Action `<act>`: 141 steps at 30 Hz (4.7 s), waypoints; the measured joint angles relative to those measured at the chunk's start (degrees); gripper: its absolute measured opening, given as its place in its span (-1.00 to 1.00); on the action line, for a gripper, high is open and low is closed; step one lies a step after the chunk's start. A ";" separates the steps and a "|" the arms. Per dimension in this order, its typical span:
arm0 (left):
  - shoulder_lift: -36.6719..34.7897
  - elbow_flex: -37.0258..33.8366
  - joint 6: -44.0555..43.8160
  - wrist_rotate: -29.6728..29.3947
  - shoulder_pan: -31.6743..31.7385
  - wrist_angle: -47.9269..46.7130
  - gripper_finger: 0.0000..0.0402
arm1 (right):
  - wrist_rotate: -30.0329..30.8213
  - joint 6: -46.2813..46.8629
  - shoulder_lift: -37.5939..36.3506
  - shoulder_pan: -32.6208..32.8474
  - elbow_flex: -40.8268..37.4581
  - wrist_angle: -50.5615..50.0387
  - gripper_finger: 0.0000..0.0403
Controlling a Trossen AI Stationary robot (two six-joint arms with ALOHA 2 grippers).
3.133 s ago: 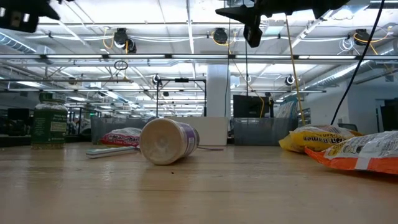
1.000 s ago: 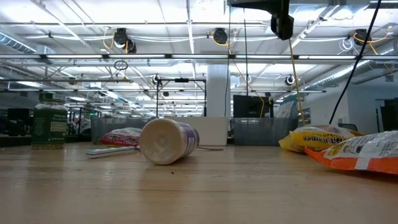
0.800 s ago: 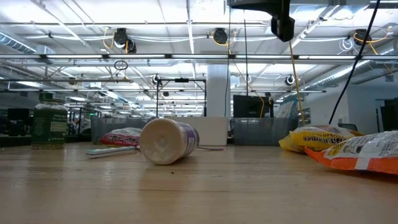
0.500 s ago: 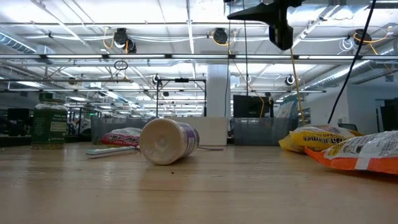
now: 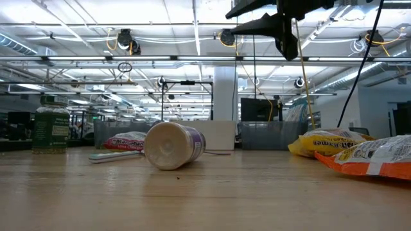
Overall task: Pick & Place Food Item
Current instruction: Put the brown seasoning bottle into the white bin
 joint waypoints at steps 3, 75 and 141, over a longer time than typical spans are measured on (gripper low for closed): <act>1.40 0.00 -1.83 -1.13 1.27 -2.05 0.83 | 0.88 -1.78 -0.02 -0.02 -0.39 0.42 -0.48; 5.09 -0.15 29.23 0.63 15.78 4.41 0.75 | 2.60 -7.39 -0.02 0.70 -15.17 20.07 -0.48; 4.89 -0.07 10.41 10.10 12.98 -8.85 0.09 | 3.89 -8.69 -0.04 0.33 -15.17 19.19 -0.48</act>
